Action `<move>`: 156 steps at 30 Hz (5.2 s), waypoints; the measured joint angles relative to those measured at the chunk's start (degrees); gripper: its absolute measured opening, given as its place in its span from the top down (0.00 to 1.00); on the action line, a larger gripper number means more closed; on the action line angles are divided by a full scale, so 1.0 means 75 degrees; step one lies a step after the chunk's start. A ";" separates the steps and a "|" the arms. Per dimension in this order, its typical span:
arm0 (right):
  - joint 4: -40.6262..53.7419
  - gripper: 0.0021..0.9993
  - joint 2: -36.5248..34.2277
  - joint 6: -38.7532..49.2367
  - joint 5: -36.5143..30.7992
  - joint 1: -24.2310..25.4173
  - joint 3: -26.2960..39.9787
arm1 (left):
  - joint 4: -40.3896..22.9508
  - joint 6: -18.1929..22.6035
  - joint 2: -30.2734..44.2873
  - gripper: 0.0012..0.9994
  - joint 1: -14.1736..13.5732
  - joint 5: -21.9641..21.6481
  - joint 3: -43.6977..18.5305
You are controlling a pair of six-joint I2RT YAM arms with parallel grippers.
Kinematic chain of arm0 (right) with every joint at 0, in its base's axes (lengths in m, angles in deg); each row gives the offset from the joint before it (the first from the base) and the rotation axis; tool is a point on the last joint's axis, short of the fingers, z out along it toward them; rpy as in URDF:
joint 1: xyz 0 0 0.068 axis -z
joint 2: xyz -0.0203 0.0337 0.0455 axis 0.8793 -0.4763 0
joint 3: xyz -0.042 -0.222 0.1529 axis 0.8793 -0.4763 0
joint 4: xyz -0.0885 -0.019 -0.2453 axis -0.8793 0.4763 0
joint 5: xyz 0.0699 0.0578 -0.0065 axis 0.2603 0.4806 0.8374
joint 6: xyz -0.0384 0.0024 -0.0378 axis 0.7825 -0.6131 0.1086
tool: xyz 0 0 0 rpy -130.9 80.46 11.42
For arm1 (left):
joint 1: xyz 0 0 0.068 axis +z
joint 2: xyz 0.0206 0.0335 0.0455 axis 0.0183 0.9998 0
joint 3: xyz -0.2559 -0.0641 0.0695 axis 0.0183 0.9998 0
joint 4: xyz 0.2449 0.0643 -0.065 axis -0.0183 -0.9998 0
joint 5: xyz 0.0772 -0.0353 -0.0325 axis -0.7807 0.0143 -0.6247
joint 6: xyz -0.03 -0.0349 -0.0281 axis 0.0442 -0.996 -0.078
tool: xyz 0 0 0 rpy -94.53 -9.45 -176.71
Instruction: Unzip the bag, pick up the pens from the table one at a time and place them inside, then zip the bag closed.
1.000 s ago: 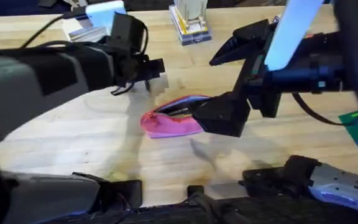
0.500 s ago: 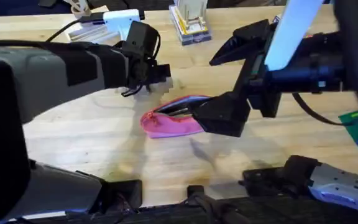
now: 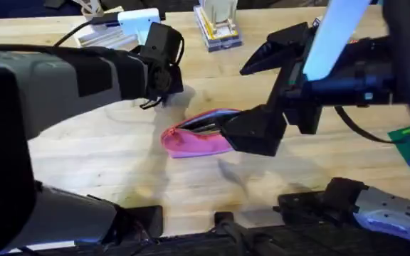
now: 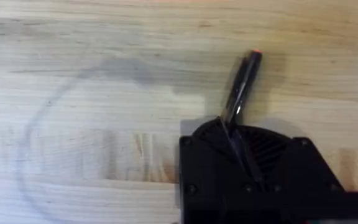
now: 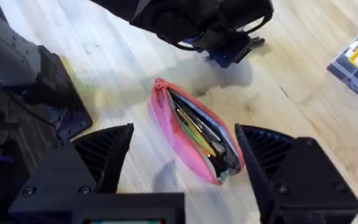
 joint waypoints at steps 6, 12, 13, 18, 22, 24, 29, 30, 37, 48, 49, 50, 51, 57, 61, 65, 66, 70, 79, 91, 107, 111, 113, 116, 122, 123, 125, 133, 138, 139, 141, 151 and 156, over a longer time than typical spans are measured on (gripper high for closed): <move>-0.0001 0.00 0.0000 0.0002 0.0000 0.0000 0.0000 | 0.0020 0.0000 0.0003 0.96 0.0000 -0.0060 0.0000; 0.0007 0.00 0.0000 -0.0001 0.0000 0.0000 0.0000 | -0.0166 0.0056 -0.0542 0.96 0.0009 -0.0338 0.0022; 0.0005 0.00 0.0000 -0.0001 0.0000 0.0000 0.0000 | -0.0194 0.0095 -0.0739 0.96 0.0009 -0.0352 0.0023; 0.0010 0.00 0.0106 -0.0001 0.0000 0.0000 0.0000 | -0.0422 0.0487 -0.1975 0.96 0.0009 -0.0402 0.0023; 0.0010 0.00 0.0257 -0.0001 0.0000 0.0000 0.0000 | -0.0659 0.0845 -0.2814 0.96 0.0009 -0.0408 0.0023; 0.0010 0.00 0.0322 -0.0001 0.0000 0.0000 0.0000 | -0.0739 0.1164 -0.3159 0.96 0.0004 -0.0411 0.0023; 0.0013 0.00 0.0529 -0.0001 0.0000 0.0000 0.0000 | -0.0813 0.2256 -0.3916 0.96 -0.0275 -0.0339 0.0023; 0.0013 0.00 0.0583 -0.0001 0.0000 0.0000 0.0000 | -0.0816 0.2513 -0.4054 0.96 -0.0399 -0.0277 0.0024; 0.0023 0.00 0.0974 -0.0001 0.0000 0.0000 0.0000 | -0.0852 0.3567 -0.4786 0.96 -0.1171 0.0820 0.0023; 0.0117 0.00 0.1329 -0.0001 0.0000 0.0000 0.0000 | -0.1889 0.4579 -0.4954 0.96 -0.1352 0.3795 0.0026; 0.0118 0.00 0.1341 -0.0001 0.0000 0.0000 0.0000 | -0.1994 0.4634 -0.4948 0.96 -0.1352 0.3991 0.0026; 0.0118 0.00 0.1343 -0.0001 0.0000 0.0000 0.0000 | -0.2110 0.4677 -0.4936 0.96 -0.1352 0.4203 0.0026; 0.0121 0.00 0.1352 -0.0001 0.0000 0.0000 0.0000 | -0.2240 0.4718 -0.4893 0.96 -0.1352 0.4387 0.0026; 0.0502 0.00 0.1422 -0.0001 0.0002 0.0000 0.0000 | -0.2634 0.4814 -0.4170 0.96 -0.1352 0.5153 0.0026; 0.0882 0.00 0.1507 -0.0083 0.0003 0.0000 0.0000 | -0.2560 0.4838 -0.3634 0.96 -0.1352 0.5478 0.0026; 0.1002 0.00 0.1568 -0.0141 0.0003 0.0000 0.0000 | -0.2558 0.4838 -0.3161 0.96 -0.1365 0.5610 0.0026; 0.1032 0.00 0.1580 -0.0147 0.0003 0.0000 0.0000 | -0.2559 0.4838 -0.3061 0.96 -0.1384 0.5624 0.0026; 0.1160 0.00 0.1612 -0.0202 0.0003 0.0000 0.0000 | -0.2569 0.4896 -0.2679 0.96 -0.1452 0.5651 0.0026; 0.1287 0.00 0.1623 -0.0203 0.0003 0.0000 0.0000 | -0.3557 0.5278 -0.2532 0.96 -0.1472 0.5093 0.0026; 0.1287 0.00 0.1623 -0.0202 0.0000 0.0000 0.0000 | -0.4070 0.5976 -0.2532 0.05 -0.1480 0.4336 0.0026; 0.1287 0.00 0.1623 -0.0202 0.0000 0.0000 0.0000 | -0.4189 0.6050 -0.4411 0.01 -0.1479 0.4136 0.0026; 0.1287 0.00 0.1623 -0.0202 0.0000 0.0000 0.0000 | -0.4677 0.6157 -0.5139 0.01 -0.1478 0.3898 0.0026; 0.1287 0.00 0.1623 -0.0202 0.0000 0.0000 0.0000 | -0.4849 0.6182 -0.5440 0.01 -0.1478 0.3738 0.0026; 0.1287 0.00 0.1622 -0.0202 0.0000 0.0000 0.0000 | -0.4953 0.6208 -0.5774 0.01 -0.1478 0.3479 0.0026; 0.1287 0.00 0.1621 -0.0200 0.0000 0.0000 0.0000 | -0.5127 0.6239 -0.5884 0.01 -0.1478 0.3243 0.0026; 0.1286 0.00 0.1623 -0.0202 0.0000 0.0000 0.0000 | -0.5170 0.6239 -0.5884 0.01 -0.1478 0.3228 0.0026; 0.1284 0.00 0.1623 -0.0202 0.0000 0.0000 0.0000 | -0.5199 0.6239 -0.5884 0.01 -0.1478 0.3223 0.0026; 0.1284 0.00 0.1622 -0.0202 0.0000 0.0000 0.0000 | -0.5581 0.6282 -0.5884 0.00 -0.1463 0.2730 0.0026; 0.1287 0.00 0.1623 -0.0202 0.0000 0.0000 0.0000 | -0.5658 0.6526 -0.5884 0.01 -0.1058 0.2652 0.0026; 0.1287 0.00 0.1623 -0.0202 0.0000 0.0000 0.0000 | -0.5698 0.6636 -0.5884 0.01 -0.0915 0.2655 0.0026; 0.1287 0.00 0.1623 -0.0202 0.0000 0.0000 0.0000 | -0.5795 0.6919 -0.5884 0.01 -0.0630 0.2705 0.0026; 0.1287 0.00 0.1623 -0.0497 0.0000 0.0000 0.0000 | -0.6432 0.9598 -0.5884 0.01 0.1462 0.4085 0.0026; 0.1285 0.00 0.1612 -0.1076 0.0000 0.0000 0.0000 | -0.6704 1.1332 -0.5882 0.01 0.2642 0.4750 0.0026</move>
